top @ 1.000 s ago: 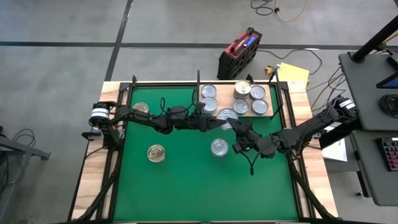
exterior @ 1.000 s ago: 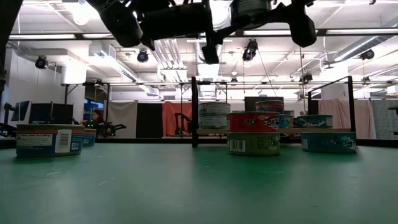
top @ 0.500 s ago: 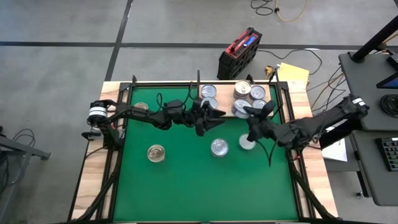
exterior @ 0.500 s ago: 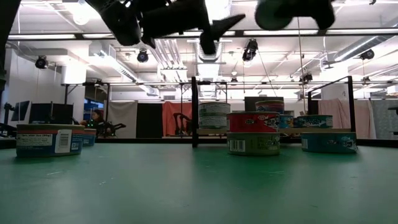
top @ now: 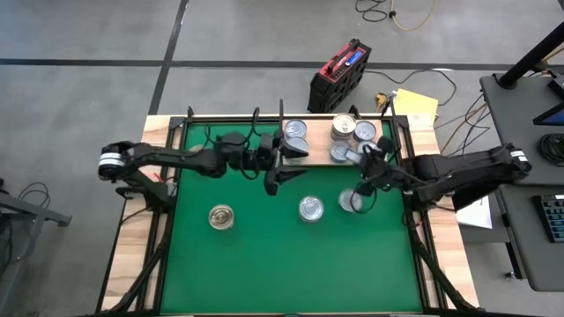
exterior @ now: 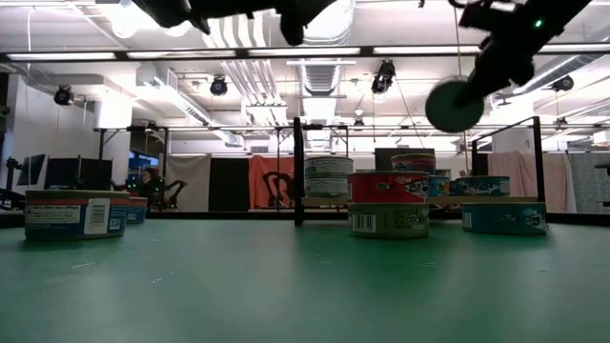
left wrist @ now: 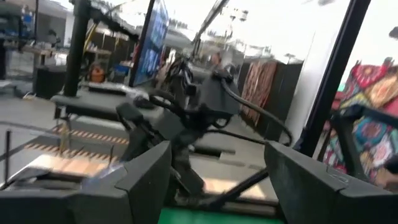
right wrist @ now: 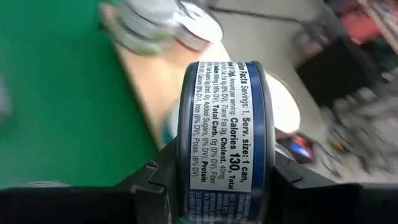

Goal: Stack canned seafood by type on shelf
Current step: Stack the blue tuna can on top of the blue tuna can on the shelf

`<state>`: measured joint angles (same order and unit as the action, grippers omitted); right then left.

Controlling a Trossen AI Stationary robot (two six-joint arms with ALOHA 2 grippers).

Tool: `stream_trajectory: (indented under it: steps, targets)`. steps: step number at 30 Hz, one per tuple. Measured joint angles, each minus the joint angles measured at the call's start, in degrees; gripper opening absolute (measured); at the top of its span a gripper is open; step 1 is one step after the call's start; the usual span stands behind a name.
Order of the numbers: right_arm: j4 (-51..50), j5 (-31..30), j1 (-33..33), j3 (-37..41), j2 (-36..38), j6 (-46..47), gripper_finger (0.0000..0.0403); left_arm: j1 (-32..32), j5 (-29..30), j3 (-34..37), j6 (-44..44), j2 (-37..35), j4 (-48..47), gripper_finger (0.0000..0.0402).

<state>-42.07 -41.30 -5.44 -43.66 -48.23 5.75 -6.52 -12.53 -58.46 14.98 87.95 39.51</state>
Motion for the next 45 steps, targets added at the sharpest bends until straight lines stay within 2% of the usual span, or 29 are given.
stream_trajectory:
  steps: [4,7,11,17,22,24,30,34,39,45]
  targets:
    - [-2.54,-2.9,4.18,-0.04,-2.28,0.63,0.0126,-0.15,0.27,0.07,-2.82,-4.54,-6.95,0.0242]
    - [-6.54,-1.99,8.69,-2.46,-5.03,2.59,0.0126,-0.17,2.99,0.09,-5.58,-8.38,-10.24,0.0242]
    - [-13.09,5.75,14.29,-9.71,-9.87,3.75,0.0126,-0.17,7.2,0.09,-8.89,-12.58,-15.02,0.0242]
    - [-15.28,12.43,14.82,-17.27,-14.89,-2.12,0.0126,-0.17,10.71,0.09,-11.52,-16.28,-21.74,0.0242]
    - [-29.62,8.25,14.87,-20.98,-17.99,3.33,0.0126,-0.17,11.15,0.1,-11.55,-17.54,-25.98,0.0242]
    - [-32.13,5.81,14.95,-21.66,-18.61,5.84,0.0126,-0.17,11.15,0.11,-11.96,-17.58,-26.34,0.0242]
    - [-30.45,4.89,16.77,-20.61,-20.78,2.62,0.0126,-0.17,12.4,0.13,-14.03,-17.49,-26.28,0.0242]
    - [-28.02,3.55,17.03,-17.69,-21.19,-5.93,0.0126,-0.17,12.87,0.11,-16.99,-18.57,-27.17,0.0242]
    - [-21.07,-0.96,17.05,-14.46,-20.21,-14.11,0.0126,-0.24,13.54,0.11,-21.2,-22.13,-30.04,0.0242]
    - [-18.86,-0.83,19.29,-13.34,-20.08,-14.48,0.0126,-0.24,13.77,0.11,-23.68,-27.24,-35.72,0.0242]
